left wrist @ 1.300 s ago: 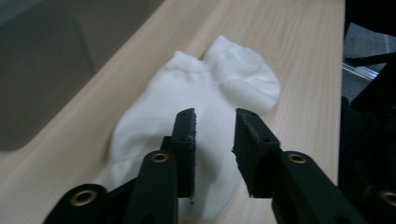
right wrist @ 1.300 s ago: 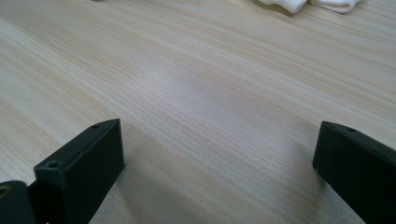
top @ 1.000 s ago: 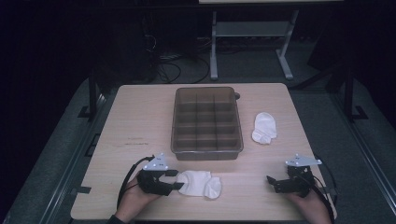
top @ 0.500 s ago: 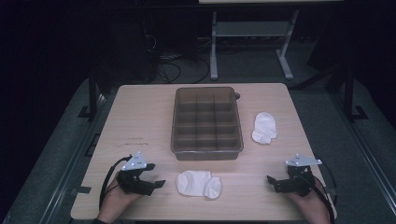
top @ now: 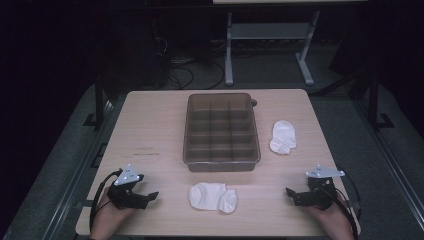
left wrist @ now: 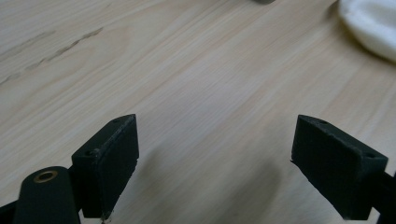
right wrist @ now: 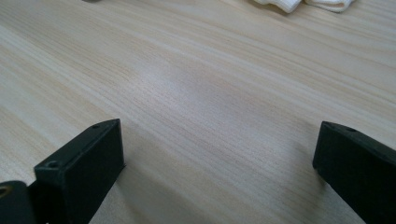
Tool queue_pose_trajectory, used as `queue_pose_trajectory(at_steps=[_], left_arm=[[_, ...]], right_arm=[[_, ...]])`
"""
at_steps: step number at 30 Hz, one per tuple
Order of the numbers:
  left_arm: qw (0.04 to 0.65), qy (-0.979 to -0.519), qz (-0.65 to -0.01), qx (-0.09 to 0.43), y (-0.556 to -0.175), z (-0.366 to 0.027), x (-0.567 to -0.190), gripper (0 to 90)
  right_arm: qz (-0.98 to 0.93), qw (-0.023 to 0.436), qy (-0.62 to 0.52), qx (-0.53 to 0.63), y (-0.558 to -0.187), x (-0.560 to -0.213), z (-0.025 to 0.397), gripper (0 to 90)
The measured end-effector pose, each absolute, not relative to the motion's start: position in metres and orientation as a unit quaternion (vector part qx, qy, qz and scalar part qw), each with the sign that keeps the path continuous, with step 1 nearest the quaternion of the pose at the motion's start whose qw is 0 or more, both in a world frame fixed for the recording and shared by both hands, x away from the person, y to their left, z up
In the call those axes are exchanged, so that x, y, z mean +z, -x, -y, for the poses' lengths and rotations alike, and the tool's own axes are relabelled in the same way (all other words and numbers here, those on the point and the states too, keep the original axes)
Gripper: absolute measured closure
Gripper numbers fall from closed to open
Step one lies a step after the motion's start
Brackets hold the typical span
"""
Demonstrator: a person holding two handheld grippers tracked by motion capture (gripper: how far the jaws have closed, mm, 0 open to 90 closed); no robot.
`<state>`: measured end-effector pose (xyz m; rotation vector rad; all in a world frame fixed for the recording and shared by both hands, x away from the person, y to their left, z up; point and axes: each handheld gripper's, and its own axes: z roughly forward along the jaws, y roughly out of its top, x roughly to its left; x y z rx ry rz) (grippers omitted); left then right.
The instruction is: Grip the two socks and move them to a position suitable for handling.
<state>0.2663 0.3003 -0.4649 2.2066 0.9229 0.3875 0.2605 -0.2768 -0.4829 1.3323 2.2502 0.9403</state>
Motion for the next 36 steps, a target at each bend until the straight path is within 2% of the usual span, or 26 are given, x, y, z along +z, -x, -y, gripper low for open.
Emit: queue_pose_trajectory(at_steps=[11, 12, 14, 19, 24, 34, 36], left_arm=[[0.361, -0.844, -0.362, 0.158, -0.27, -0.309, -0.474, 13.4], [0.361, -0.844, -0.363, 0.159, -0.27, -0.309, -0.474, 13.4], [0.36, -0.844, -0.364, 0.159, -0.27, -0.309, -0.474, 13.4], [0.36, -0.843, -0.365, 0.16, -0.27, -0.309, -0.474, 13.4], [0.36, -0.843, -0.366, 0.16, -0.27, -0.309, -0.475, 13.4], [0.36, -0.842, -0.368, 0.16, -0.27, -0.309, -0.475, 13.6], [0.36, -0.842, -0.368, 0.16, -0.27, -0.309, -0.475, 13.6]], right_arm=[[-0.797, 0.18, -0.469, 0.334, -0.261, -0.483, 0.277, 2.0], [-0.797, 0.181, -0.469, 0.334, -0.261, -0.483, 0.277, 3.5], [-0.793, 0.186, -0.471, 0.339, -0.259, -0.481, 0.277, 16.3], [-0.798, 0.178, -0.472, 0.33, -0.257, -0.475, 0.274, 27.8], [-0.792, 0.169, -0.485, 0.33, -0.257, -0.47, 0.276, 37.2], [-0.773, 0.167, -0.502, 0.351, -0.27, -0.458, 0.277, 48.9], [-0.769, 0.165, -0.503, 0.358, -0.273, -0.455, 0.277, 54.3]])
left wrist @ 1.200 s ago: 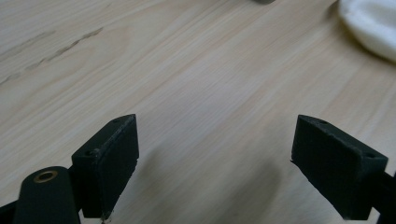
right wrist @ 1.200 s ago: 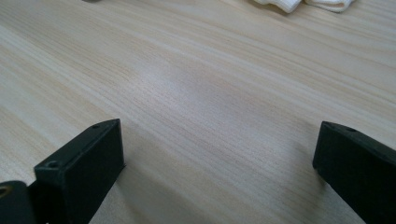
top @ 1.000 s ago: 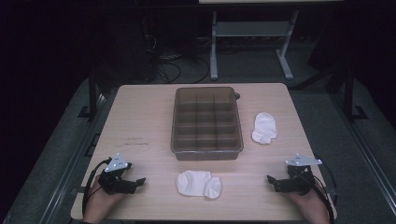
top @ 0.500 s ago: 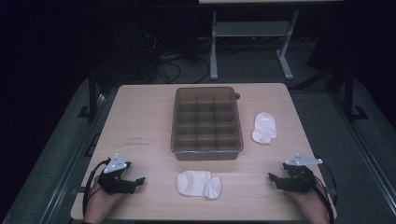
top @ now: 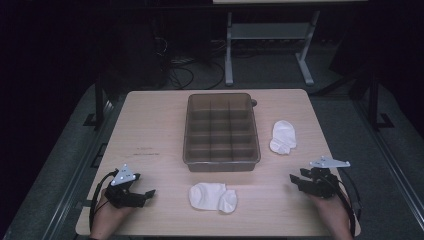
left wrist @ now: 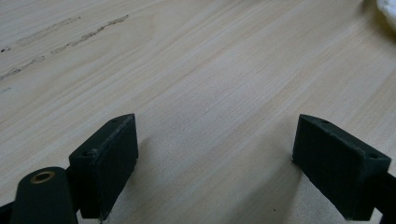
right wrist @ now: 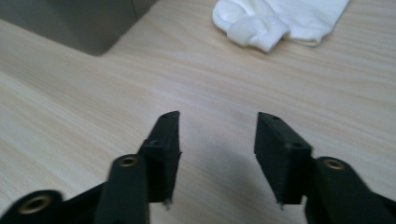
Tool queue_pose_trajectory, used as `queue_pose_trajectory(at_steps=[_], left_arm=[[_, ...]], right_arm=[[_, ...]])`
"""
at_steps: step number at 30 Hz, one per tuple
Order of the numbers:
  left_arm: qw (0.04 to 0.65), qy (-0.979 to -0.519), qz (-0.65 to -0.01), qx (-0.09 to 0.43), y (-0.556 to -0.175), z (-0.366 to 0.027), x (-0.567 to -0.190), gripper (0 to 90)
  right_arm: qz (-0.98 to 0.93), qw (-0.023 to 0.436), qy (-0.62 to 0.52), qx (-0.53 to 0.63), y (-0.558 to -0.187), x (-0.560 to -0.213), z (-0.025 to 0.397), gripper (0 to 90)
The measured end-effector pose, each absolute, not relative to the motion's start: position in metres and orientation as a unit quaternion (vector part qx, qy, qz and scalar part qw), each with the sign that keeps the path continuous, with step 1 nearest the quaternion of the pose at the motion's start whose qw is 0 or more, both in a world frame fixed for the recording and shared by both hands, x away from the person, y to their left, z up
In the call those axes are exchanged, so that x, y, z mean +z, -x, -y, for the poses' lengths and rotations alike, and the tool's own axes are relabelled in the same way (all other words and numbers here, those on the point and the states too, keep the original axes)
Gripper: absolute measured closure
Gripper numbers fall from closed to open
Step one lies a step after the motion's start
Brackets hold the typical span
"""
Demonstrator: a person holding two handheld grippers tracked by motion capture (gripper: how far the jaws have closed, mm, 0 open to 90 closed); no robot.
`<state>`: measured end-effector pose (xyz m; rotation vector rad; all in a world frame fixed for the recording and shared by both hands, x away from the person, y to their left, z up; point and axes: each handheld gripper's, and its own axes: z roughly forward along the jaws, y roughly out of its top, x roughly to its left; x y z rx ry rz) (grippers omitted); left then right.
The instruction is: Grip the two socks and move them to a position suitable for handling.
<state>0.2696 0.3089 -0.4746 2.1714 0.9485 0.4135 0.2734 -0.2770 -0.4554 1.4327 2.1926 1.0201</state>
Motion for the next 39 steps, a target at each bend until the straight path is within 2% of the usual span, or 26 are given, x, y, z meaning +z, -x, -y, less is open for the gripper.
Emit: queue_pose_trajectory(at_steps=[8, 17, 27, 39], left_arm=[[0.361, -0.841, -0.369, 0.161, -0.27, -0.309, -0.475, 13.8], [0.36, -0.842, -0.369, 0.16, -0.27, -0.309, -0.474, 13.8], [0.361, -0.84, -0.372, 0.161, -0.27, -0.309, -0.475, 13.8], [0.36, -0.839, -0.373, 0.162, -0.27, -0.309, -0.474, 13.8]], right_arm=[[-0.756, 0.149, -0.509, 0.383, -0.289, -0.447, 0.276, 64.3], [-0.748, 0.157, -0.514, 0.39, -0.313, -0.439, 0.273, 64.3], [-0.74, 0.186, -0.517, 0.388, -0.346, -0.429, 0.268, 64.3], [-0.727, 0.194, -0.545, 0.369, -0.384, -0.434, 0.265, 65.2]])
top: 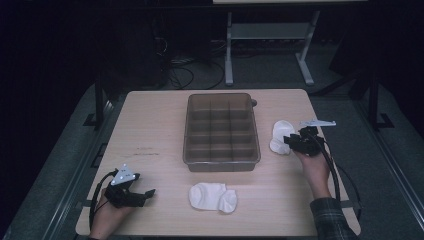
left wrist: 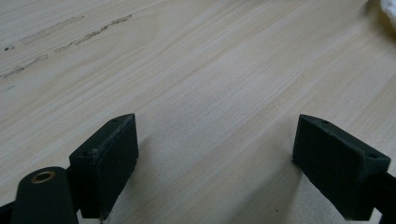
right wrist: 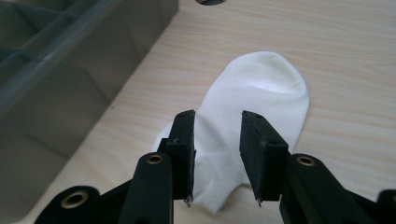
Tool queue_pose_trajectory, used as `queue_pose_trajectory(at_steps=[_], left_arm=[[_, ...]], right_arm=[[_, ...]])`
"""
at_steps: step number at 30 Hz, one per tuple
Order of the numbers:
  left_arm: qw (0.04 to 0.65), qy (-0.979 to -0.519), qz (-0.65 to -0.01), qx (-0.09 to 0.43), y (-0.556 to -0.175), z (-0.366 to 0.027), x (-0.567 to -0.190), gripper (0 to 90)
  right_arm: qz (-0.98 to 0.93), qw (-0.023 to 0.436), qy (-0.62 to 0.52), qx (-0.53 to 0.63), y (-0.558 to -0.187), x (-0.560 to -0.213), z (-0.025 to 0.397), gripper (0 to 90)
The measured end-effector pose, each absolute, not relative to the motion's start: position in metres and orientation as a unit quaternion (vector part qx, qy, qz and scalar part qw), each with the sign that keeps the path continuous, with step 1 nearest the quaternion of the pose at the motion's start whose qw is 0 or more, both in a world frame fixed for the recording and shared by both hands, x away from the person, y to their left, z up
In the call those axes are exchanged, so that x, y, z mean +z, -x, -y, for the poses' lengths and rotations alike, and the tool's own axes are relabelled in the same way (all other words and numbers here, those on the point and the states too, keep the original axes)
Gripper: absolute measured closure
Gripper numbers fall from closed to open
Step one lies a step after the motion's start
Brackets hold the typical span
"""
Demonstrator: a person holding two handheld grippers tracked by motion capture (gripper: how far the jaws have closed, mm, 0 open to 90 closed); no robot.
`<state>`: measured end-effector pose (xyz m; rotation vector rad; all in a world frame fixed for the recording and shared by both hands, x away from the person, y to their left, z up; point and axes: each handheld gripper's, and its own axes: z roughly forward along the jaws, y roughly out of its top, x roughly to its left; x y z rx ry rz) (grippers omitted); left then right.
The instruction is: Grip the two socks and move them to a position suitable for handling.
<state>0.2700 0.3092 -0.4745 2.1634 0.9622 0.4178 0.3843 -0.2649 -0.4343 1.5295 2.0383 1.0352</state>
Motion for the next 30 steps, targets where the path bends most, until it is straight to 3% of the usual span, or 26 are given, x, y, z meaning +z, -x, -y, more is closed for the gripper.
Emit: queue_pose_trajectory(at_steps=[14, 24, 30], left_arm=[[0.36, -0.839, -0.374, 0.163, -0.27, -0.309, -0.474, 13.8], [0.36, -0.839, -0.374, 0.163, -0.27, -0.309, -0.474, 13.7], [0.359, -0.839, -0.374, 0.163, -0.27, -0.309, -0.474, 13.7]], right_arm=[[-0.713, 0.223, -0.571, 0.34, -0.415, -0.458, 0.257, 63.4], [-0.71, 0.219, -0.585, 0.326, -0.421, -0.474, 0.251, 59.6], [-0.715, 0.238, -0.578, 0.314, -0.42, -0.476, 0.246, 64.3]])
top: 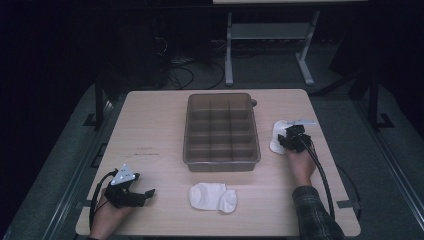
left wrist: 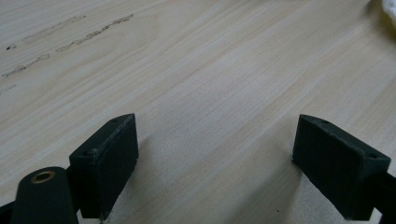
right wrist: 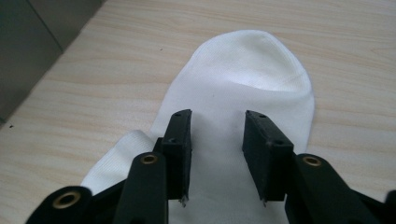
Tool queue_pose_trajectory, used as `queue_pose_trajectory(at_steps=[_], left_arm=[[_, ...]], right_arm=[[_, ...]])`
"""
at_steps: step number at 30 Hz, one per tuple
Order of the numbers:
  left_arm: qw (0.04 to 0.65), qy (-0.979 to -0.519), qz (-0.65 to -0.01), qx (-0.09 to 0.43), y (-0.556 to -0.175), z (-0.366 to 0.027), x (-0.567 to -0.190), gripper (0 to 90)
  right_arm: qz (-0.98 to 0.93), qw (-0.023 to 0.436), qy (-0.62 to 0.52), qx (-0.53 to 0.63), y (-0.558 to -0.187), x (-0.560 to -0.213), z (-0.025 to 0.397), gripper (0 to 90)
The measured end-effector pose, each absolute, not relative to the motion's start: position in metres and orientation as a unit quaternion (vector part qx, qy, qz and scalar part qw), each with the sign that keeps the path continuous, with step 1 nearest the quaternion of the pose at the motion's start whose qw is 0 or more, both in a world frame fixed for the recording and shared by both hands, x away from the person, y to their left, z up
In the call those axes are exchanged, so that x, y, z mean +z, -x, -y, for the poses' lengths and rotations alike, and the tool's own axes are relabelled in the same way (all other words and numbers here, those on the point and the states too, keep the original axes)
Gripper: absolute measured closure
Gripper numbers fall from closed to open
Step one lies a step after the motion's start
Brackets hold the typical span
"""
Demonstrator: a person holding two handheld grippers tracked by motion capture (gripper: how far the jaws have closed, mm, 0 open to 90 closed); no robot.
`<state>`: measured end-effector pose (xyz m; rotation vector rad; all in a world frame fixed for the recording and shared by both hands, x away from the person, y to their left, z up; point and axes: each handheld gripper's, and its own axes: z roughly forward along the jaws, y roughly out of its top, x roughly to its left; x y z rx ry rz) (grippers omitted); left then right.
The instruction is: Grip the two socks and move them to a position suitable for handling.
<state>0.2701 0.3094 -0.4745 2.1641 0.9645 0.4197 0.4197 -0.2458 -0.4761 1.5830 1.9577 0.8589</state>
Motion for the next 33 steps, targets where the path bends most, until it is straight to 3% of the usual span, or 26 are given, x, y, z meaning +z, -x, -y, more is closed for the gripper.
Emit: queue_pose_trajectory(at_steps=[9, 18, 33], left_arm=[[0.359, -0.839, -0.374, 0.163, -0.27, -0.309, -0.474, 13.7], [0.36, -0.839, -0.374, 0.163, -0.27, -0.309, -0.474, 13.8], [0.36, -0.839, -0.374, 0.163, -0.27, -0.309, -0.475, 13.7]], right_arm=[[-0.717, 0.235, -0.572, 0.323, -0.418, -0.477, 0.247, 85.9], [-0.714, 0.203, -0.567, 0.356, -0.416, -0.475, 0.257, 87.1], [-0.706, 0.216, -0.541, 0.402, -0.391, -0.444, 0.273, 86.9]])
